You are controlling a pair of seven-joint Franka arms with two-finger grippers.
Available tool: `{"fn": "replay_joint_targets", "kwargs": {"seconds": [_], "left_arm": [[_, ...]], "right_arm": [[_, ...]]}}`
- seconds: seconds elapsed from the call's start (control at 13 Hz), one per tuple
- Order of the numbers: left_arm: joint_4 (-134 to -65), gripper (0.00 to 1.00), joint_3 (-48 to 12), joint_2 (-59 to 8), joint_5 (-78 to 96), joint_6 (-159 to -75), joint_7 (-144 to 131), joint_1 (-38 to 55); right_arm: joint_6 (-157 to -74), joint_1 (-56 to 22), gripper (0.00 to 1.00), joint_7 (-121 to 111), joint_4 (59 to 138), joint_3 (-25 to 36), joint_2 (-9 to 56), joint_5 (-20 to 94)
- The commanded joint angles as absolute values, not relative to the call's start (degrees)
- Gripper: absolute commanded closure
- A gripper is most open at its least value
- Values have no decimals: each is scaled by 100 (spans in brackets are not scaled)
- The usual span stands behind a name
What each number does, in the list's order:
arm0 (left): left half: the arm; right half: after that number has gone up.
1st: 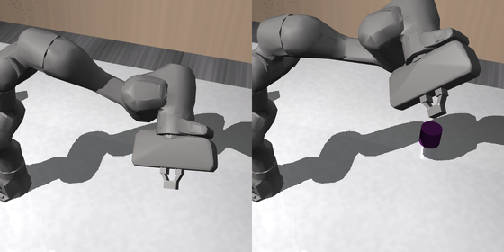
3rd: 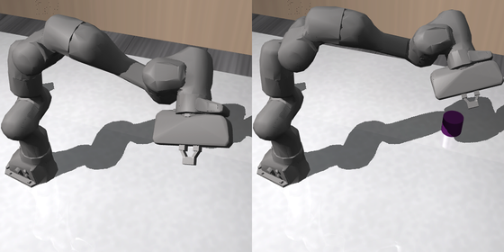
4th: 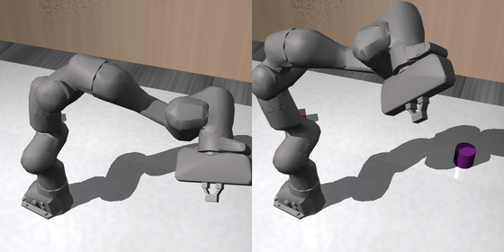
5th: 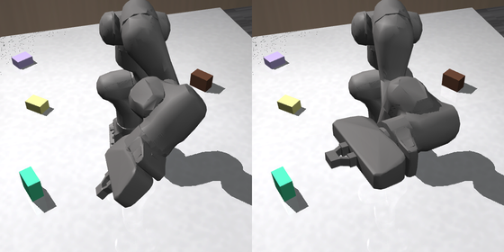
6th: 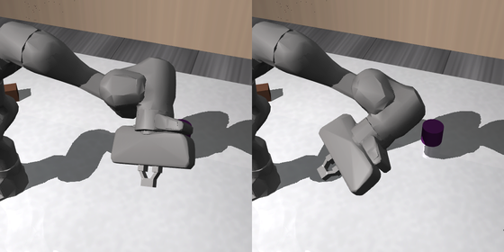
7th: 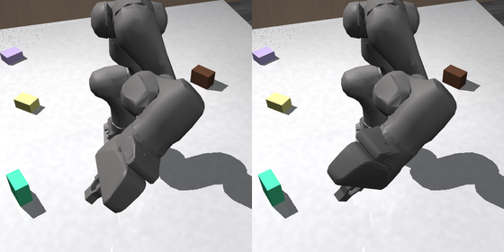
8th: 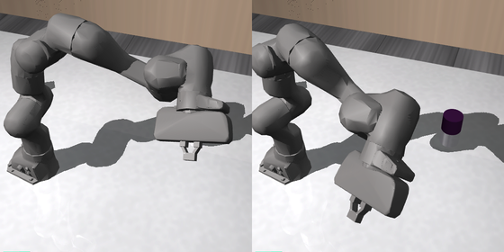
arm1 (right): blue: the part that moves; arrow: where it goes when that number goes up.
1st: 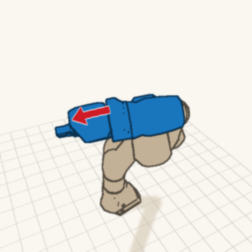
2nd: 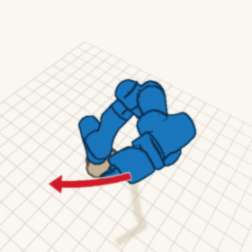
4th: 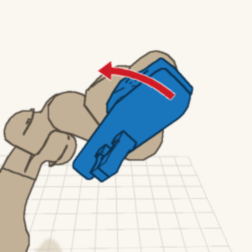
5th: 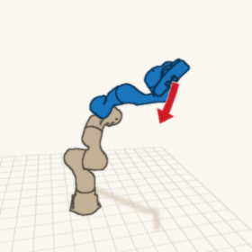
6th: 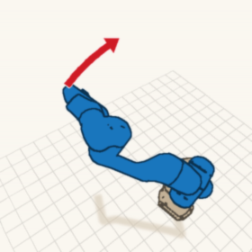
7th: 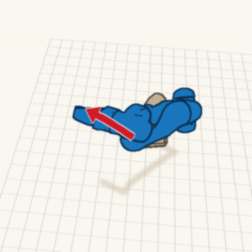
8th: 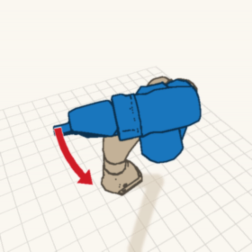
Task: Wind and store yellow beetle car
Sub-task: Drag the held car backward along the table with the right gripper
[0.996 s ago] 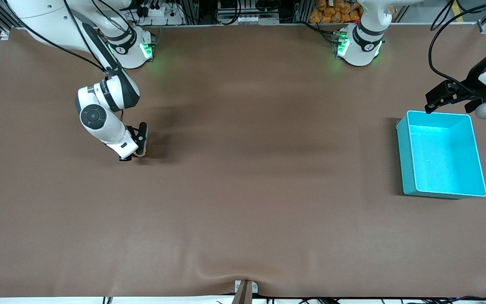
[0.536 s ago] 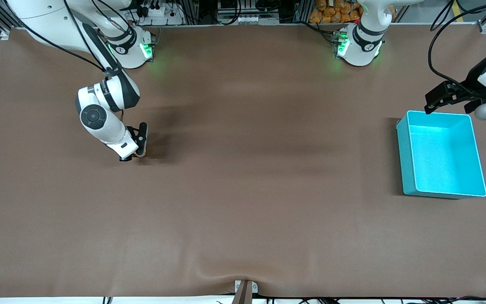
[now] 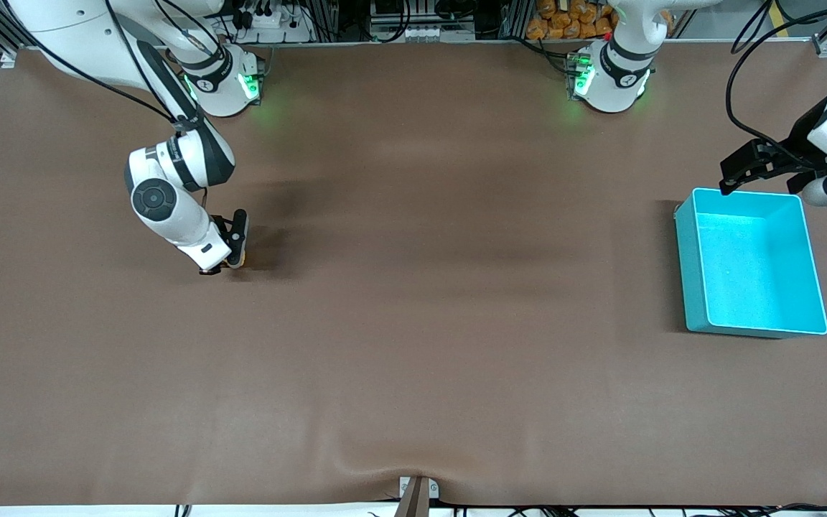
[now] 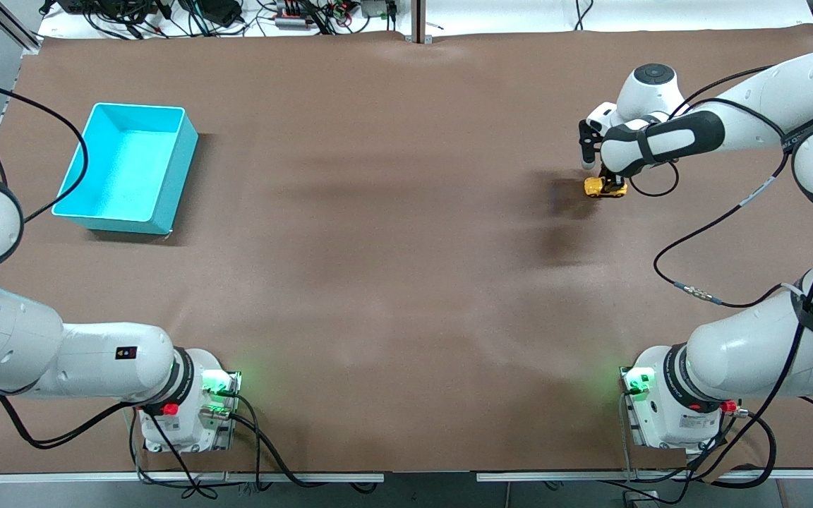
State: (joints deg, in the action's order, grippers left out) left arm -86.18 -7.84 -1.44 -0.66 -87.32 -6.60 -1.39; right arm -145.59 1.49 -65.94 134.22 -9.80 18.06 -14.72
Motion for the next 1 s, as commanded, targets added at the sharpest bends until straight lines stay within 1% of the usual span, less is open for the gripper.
{"fn": "replay_joint_targets", "kwargs": {"seconds": [0.0,0.08,0.15,0.23,0.92], "left_arm": [[-8605,0,-756,-149,-220,-8745,-703,-44],[-8604,0,-738,-149,-220,-8745,-712,0],[-8604,0,-477,-158,-211,-8745,-747,200],[-8604,0,-405,-158,-220,-8736,-747,272],[-8596,0,-431,-158,-220,-8736,-721,193]], "right_arm": [[-14792,360,58,-6758,13395,-984,2074,-1608],[-14792,439,58,-6854,13386,-984,2092,-1617],[-14801,518,58,-6934,13368,-984,2109,-1617],[-14809,571,58,-6987,13359,-984,2144,-1617],[-14827,1080,58,-7628,13210,-984,2355,-1635]]}}
